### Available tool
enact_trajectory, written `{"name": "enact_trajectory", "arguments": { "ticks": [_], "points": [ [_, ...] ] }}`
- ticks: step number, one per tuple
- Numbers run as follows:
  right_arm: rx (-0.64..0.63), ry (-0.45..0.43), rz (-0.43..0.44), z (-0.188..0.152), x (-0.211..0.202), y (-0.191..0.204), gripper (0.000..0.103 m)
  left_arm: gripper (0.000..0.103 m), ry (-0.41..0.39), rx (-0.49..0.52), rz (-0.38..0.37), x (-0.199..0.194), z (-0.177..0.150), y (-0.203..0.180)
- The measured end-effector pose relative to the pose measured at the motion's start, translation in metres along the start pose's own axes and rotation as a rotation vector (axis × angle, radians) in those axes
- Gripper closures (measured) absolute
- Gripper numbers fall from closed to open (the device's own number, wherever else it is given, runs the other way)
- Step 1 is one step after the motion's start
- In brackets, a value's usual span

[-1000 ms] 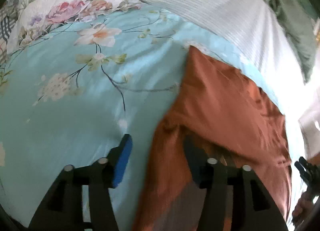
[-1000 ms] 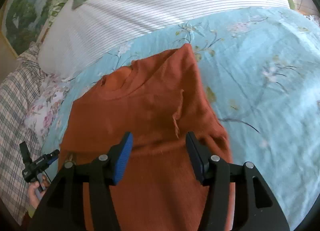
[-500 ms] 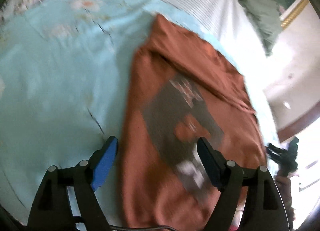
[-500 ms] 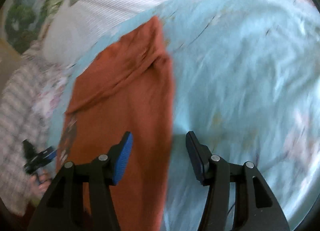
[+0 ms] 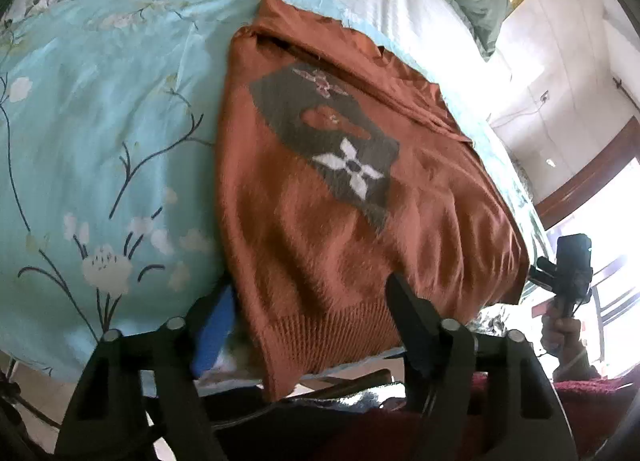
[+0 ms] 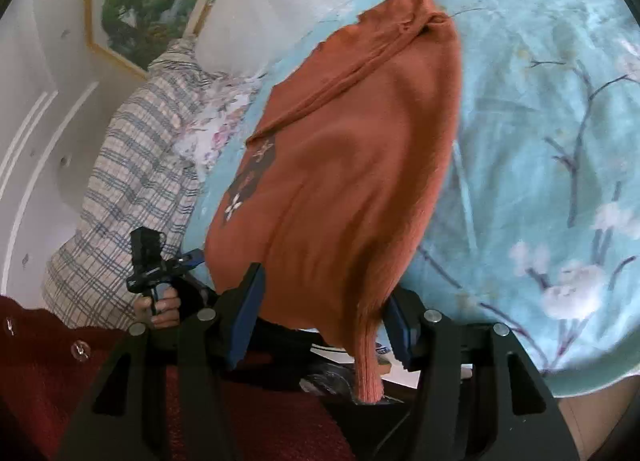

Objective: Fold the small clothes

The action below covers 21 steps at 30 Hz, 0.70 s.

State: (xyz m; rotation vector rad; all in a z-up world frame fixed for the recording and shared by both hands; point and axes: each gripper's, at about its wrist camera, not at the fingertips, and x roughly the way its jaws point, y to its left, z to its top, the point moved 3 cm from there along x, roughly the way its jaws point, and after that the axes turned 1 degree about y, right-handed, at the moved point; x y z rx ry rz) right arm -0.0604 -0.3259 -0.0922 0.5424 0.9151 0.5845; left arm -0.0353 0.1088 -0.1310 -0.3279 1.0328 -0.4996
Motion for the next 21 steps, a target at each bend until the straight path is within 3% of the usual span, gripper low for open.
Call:
{"name": "enact_trajectory", "arguments": {
  "ticks": [4,6,8,11,14,19,21],
  "points": [
    [-0.006,-0.008,0.000,-0.006,-0.001,-0.002,0.050,0.046,0.015,0.006,-0.007,0.000,-0.002,0.004],
    [-0.004,-0.005,-0.012,-0.007,-0.002,-0.003,0.057,0.059,0.033,0.018,-0.005,0.001,-0.005,0.006],
    [-0.003,0.005,-0.018,-0.008,-0.004,-0.006,0.059,0.079,0.061,0.028,-0.006,0.003,-0.008,0.007],
    [0.004,0.026,-0.020,-0.011,-0.002,-0.006,0.059,0.083,0.106,0.035,-0.009,0.011,-0.016,0.008],
    [-0.003,0.023,-0.022,-0.010,0.000,-0.003,0.059,0.092,0.101,0.048,-0.001,0.014,-0.018,0.009],
    [0.045,-0.056,0.028,-0.005,-0.013,-0.005,0.093,0.097,0.054,0.039,-0.028,0.008,-0.013,0.005],
    [0.071,-0.095,0.059,-0.002,-0.020,-0.007,0.094,0.098,0.017,0.033,-0.050,0.000,-0.010,0.002]
  ]
}}
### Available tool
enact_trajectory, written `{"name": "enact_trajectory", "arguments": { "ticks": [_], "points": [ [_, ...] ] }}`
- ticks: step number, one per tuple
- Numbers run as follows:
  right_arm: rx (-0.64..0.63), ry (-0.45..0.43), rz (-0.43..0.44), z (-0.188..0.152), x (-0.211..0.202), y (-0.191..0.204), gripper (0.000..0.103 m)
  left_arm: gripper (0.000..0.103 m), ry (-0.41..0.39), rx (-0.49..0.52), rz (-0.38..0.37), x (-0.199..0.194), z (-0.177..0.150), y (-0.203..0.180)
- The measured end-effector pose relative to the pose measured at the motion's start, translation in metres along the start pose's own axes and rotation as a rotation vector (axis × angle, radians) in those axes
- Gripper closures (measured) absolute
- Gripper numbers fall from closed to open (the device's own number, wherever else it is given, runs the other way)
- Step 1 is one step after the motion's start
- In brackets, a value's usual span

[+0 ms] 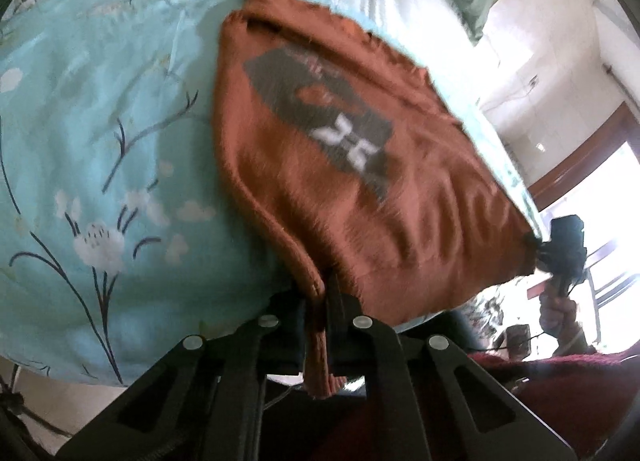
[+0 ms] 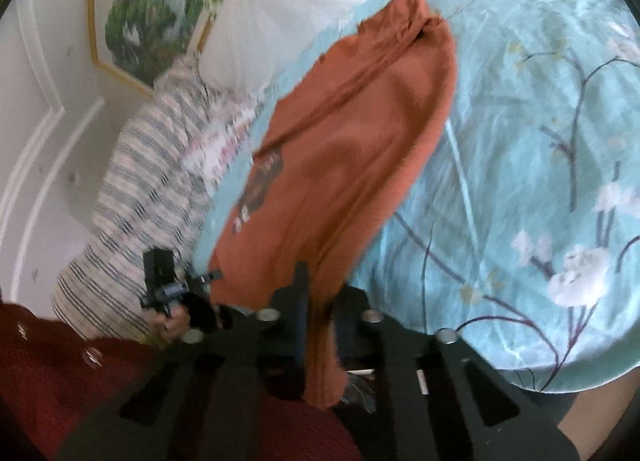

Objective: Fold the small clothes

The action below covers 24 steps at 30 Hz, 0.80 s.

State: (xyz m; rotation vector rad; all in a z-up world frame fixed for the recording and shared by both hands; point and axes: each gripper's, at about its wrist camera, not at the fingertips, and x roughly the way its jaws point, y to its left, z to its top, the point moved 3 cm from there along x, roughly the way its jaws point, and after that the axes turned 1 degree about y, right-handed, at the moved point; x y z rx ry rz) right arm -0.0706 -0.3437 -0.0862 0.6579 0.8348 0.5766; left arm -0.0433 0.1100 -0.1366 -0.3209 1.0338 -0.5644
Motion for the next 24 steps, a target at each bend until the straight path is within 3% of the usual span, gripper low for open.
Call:
{"name": "enact_trajectory", "arguments": {
  "ticks": [10,17,24],
  "points": [
    [0.007,-0.130,0.165,0.036,-0.010,0.029,0.095,0.098,-0.207,-0.031,-0.112,-0.046,0.042,-0.025],
    [-0.036,-0.182,0.167,0.091,0.003,0.041,0.095,0.098,-0.310,-0.016,-0.097,-0.050,0.095,-0.028],
    [-0.045,-0.236,0.072,0.177,0.029,0.025,0.095,0.098,-0.423,-0.037,-0.056,-0.037,0.170,-0.015]
  ]
}}
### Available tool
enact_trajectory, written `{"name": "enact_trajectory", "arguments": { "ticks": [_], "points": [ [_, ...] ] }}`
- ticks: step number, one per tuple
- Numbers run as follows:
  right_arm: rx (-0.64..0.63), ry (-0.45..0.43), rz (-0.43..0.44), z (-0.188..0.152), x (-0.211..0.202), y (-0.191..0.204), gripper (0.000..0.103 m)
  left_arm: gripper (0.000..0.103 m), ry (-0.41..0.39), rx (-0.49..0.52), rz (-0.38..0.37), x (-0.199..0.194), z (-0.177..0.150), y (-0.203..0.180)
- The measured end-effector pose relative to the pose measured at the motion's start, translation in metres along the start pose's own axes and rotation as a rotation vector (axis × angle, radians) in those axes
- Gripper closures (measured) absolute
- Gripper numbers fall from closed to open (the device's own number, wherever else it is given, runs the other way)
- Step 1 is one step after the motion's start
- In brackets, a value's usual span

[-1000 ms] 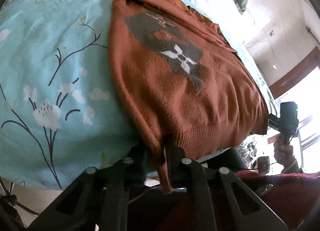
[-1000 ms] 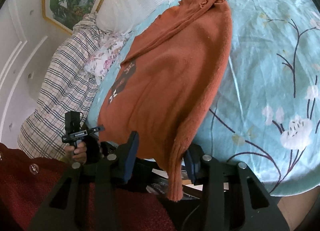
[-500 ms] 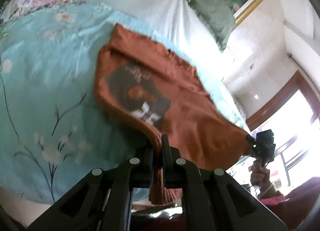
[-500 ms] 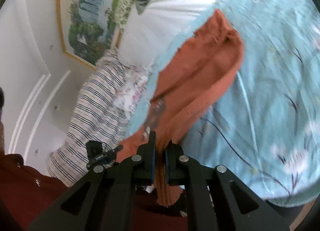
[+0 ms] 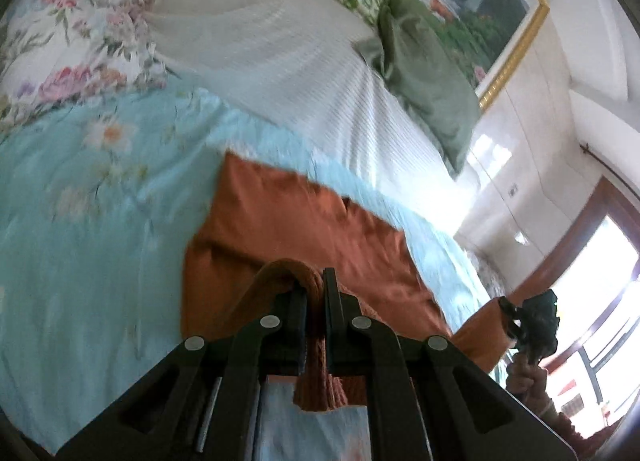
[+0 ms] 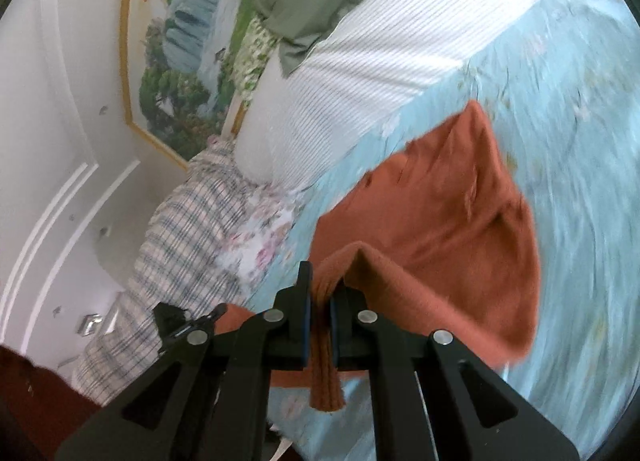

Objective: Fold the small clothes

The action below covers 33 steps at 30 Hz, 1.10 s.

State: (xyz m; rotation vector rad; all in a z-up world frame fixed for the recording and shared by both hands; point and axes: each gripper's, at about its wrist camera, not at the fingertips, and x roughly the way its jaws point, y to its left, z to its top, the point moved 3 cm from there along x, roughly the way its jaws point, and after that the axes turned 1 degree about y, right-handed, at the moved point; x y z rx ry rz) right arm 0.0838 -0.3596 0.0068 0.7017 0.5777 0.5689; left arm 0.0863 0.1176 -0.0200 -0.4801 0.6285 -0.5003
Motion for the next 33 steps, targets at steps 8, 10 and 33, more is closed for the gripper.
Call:
{"name": "enact_trajectory", "arguments": {
  "ticks": [8,10,33],
  "points": [
    [0.015,-0.013,-0.170,0.076,0.053,-0.042,0.095,0.098,-0.024,0.006,0.105,0.082,0.060,0.020],
    [0.020,-0.008,-0.203,0.087,0.067,-0.052,0.095,0.098,-0.014,0.005,0.122,0.102,0.069,0.026],
    [0.039,0.009,-0.416,0.093,0.088,-0.095,0.071,0.062,0.154,-0.003,0.285,0.201,0.071,0.079]
  ]
}}
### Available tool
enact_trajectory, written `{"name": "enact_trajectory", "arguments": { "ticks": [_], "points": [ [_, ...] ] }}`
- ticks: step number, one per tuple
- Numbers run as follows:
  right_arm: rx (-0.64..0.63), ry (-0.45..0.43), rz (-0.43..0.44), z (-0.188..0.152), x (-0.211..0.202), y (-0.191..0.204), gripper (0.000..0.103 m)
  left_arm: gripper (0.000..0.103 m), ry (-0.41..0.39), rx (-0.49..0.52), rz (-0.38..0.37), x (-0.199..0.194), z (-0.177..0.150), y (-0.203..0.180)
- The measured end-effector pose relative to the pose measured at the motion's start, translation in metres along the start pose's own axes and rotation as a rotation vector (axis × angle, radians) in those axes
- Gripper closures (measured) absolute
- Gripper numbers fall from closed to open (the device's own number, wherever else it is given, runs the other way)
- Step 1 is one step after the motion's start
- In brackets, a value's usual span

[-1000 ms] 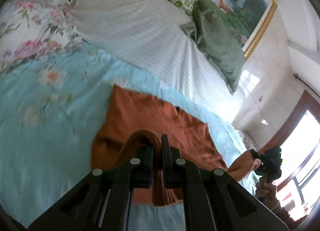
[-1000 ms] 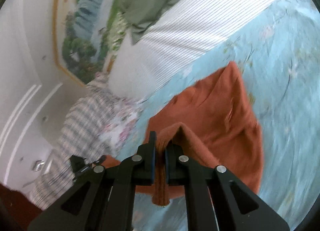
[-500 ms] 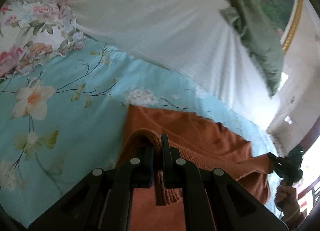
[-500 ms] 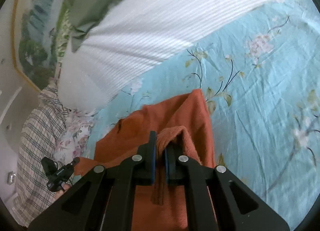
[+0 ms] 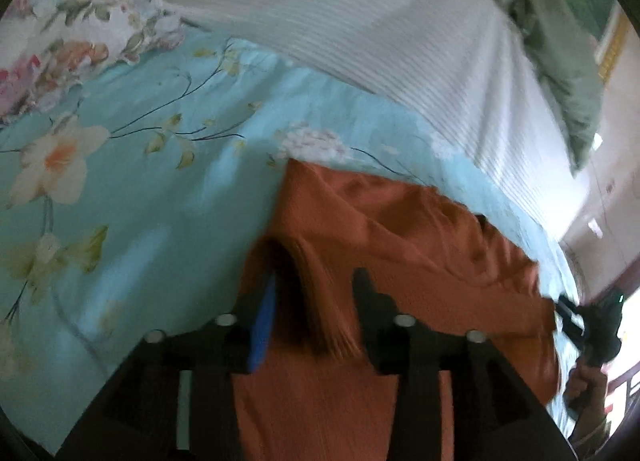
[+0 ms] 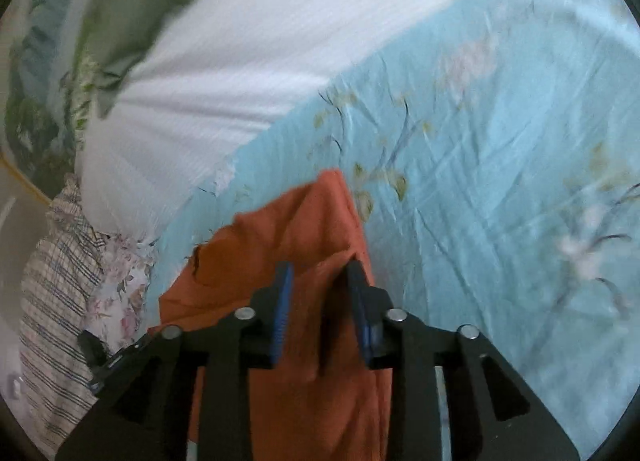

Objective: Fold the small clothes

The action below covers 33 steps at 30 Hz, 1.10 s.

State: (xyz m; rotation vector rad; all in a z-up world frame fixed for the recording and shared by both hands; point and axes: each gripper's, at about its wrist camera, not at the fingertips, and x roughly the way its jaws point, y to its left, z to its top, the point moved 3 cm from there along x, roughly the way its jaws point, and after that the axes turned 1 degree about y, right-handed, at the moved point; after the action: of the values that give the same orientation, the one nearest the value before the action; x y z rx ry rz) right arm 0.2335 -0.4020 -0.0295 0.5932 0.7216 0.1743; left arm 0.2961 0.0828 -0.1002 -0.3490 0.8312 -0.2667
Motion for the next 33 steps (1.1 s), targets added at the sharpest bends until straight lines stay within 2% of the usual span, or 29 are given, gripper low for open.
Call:
{"name": "enact_trajectory", "arguments": {
  "ticks": [1,3,5,7,9,11,12,15,19,21,22,24,26,27,28,33],
  "points": [
    [-0.035,0.019,0.014,-0.006,0.002,0.010,0.071,0.062,0.005,0.018,-0.016,-0.006,-0.007,-0.007],
    [-0.160,0.115,0.049,-0.026,0.012,0.039,0.071,0.062,0.036,0.056,-0.054,-0.011,-0.026,-0.026],
    [-0.280,0.225,0.074,-0.051,0.031,0.065,0.071,0.061,0.091,0.107,-0.092,-0.007,-0.048,-0.048],
    [-0.372,0.309,0.094,-0.068,0.049,0.083,0.071,0.060,0.151,0.158,-0.098,0.004,-0.065,-0.068],
    [-0.458,0.370,0.042,-0.078,0.068,0.090,0.071,0.054,0.173,0.211,-0.068,0.014,-0.072,-0.082],
    [-0.523,0.404,-0.076,-0.078,0.086,0.088,0.074,0.051,0.178,0.276,-0.021,0.024,-0.071,-0.091],
    [-0.535,0.380,-0.121,-0.068,0.092,0.085,0.074,0.051,0.178,0.298,-0.001,0.029,-0.066,-0.093],
    [-0.465,0.300,-0.170,-0.032,0.097,0.074,0.074,0.051,0.160,0.290,0.029,0.043,-0.043,-0.086],
    [-0.313,0.150,-0.209,0.021,0.087,0.048,0.074,0.051,0.095,0.193,0.070,0.050,0.011,-0.057],
    [-0.233,0.096,-0.211,0.037,0.077,0.036,0.074,0.044,0.054,0.137,0.103,0.051,0.032,-0.042],
    [-0.217,0.090,-0.215,0.039,0.073,0.033,0.074,0.038,0.031,0.109,0.137,0.050,0.040,-0.034],
    [-0.200,0.074,-0.220,0.038,0.063,0.033,0.071,0.036,0.006,0.038,0.168,0.046,0.052,-0.015],
    [-0.206,0.066,-0.208,0.030,0.049,0.035,0.062,0.027,-0.013,-0.038,0.188,0.035,0.054,0.003],
    [-0.206,0.065,-0.199,0.024,0.042,0.035,0.054,0.027,-0.029,-0.070,0.174,0.027,0.051,0.010],
    [-0.205,0.061,-0.187,0.017,0.035,0.035,0.051,0.027,-0.038,-0.088,0.158,0.021,0.047,0.013],
    [-0.182,0.056,-0.120,-0.031,0.010,0.044,0.051,0.027,-0.055,-0.128,0.123,-0.018,-0.002,0.015]
  ]
}}
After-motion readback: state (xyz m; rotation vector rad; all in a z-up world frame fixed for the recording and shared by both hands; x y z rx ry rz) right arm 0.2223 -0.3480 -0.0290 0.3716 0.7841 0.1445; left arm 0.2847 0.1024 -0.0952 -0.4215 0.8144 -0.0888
